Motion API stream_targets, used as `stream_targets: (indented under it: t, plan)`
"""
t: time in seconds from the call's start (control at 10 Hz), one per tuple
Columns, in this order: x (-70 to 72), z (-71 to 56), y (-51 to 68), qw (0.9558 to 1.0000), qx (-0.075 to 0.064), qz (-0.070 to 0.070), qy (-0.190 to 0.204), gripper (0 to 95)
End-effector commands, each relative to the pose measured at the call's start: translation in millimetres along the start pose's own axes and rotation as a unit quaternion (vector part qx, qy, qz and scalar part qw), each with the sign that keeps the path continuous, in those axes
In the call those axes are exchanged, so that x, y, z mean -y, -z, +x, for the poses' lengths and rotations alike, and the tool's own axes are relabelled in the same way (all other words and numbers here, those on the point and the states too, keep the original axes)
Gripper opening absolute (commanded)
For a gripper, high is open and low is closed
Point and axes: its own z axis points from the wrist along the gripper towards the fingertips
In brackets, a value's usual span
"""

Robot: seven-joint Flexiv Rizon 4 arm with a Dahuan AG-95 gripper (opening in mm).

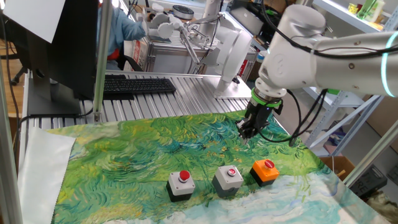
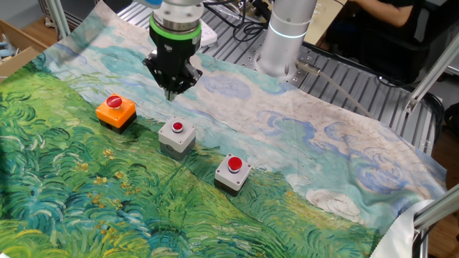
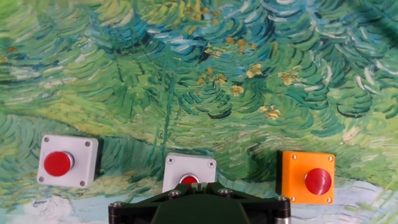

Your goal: Press three buttons from left to right in sequence

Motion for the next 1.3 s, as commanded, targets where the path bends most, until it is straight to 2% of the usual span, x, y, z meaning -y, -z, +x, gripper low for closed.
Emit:
stream_targets:
  t: [0.1,0.3,1.1,1.3]
  plan:
    - [0.4,-1.8,-0.8,0.9999,-0.008,0.002,-0.011,0.0]
    - [0.4,-1.8,-0.8,0.9999,-0.007,-0.003,-0.012,0.0]
    - [2.4,-1.7,0.9,0.9998,-0.01,-0.004,-0.017,0.0]
    - [12.4,-4.0,2.7,0.9999,-0.011,-0.002,-0.01,0.0]
